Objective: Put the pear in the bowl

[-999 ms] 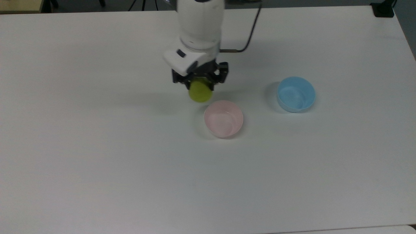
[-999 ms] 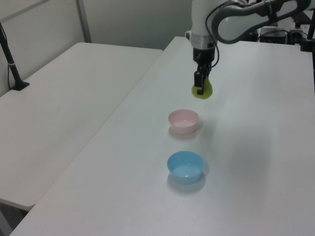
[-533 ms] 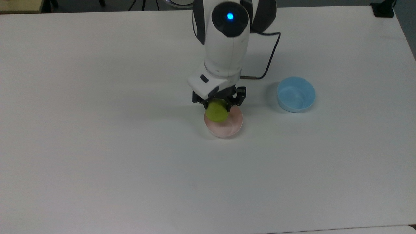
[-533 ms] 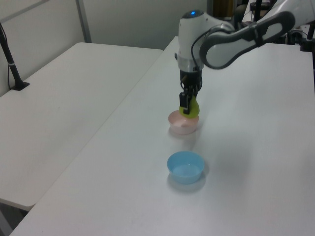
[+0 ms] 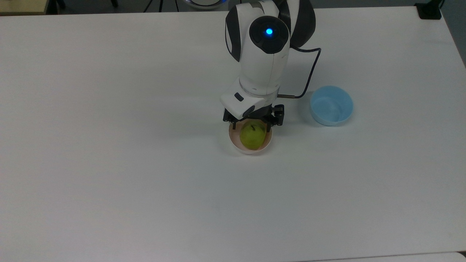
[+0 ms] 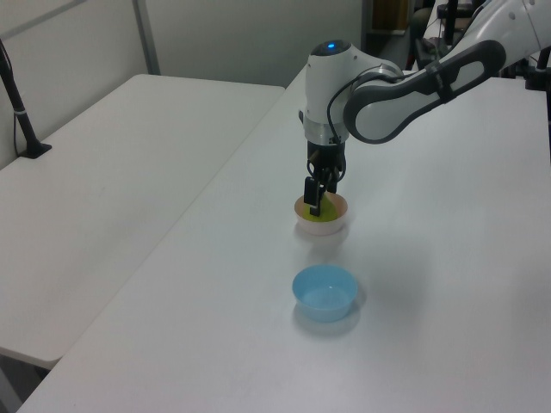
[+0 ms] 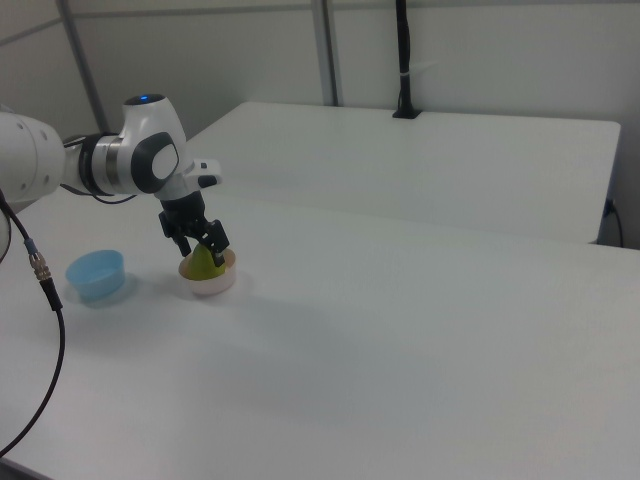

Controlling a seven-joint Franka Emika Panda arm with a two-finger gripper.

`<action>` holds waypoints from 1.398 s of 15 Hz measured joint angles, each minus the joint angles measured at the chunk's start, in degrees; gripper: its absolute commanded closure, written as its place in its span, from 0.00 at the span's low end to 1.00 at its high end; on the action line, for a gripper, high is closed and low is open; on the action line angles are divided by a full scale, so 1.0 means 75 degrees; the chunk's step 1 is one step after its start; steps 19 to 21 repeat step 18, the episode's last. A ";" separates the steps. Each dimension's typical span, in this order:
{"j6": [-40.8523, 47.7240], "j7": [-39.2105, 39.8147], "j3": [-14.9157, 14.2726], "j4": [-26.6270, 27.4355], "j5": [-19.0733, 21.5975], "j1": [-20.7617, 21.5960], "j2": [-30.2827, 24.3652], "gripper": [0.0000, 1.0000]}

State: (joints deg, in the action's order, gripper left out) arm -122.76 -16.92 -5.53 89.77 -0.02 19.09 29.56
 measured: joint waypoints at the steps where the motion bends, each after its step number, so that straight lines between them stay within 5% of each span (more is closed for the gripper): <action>1: 0.0000 0.0000 -0.0002 -0.0029 0.0000 0.0000 0.0000 0.00; 8: 0.0772 0.0128 -0.0191 -0.0161 -0.0122 -0.0173 -0.0797 0.00; 15: 0.2921 0.1820 -0.0228 0.0184 -0.0134 -0.1561 -0.2585 0.00; 21: 0.3132 0.2025 -0.0227 0.0297 -0.0133 -0.1914 -0.2936 0.00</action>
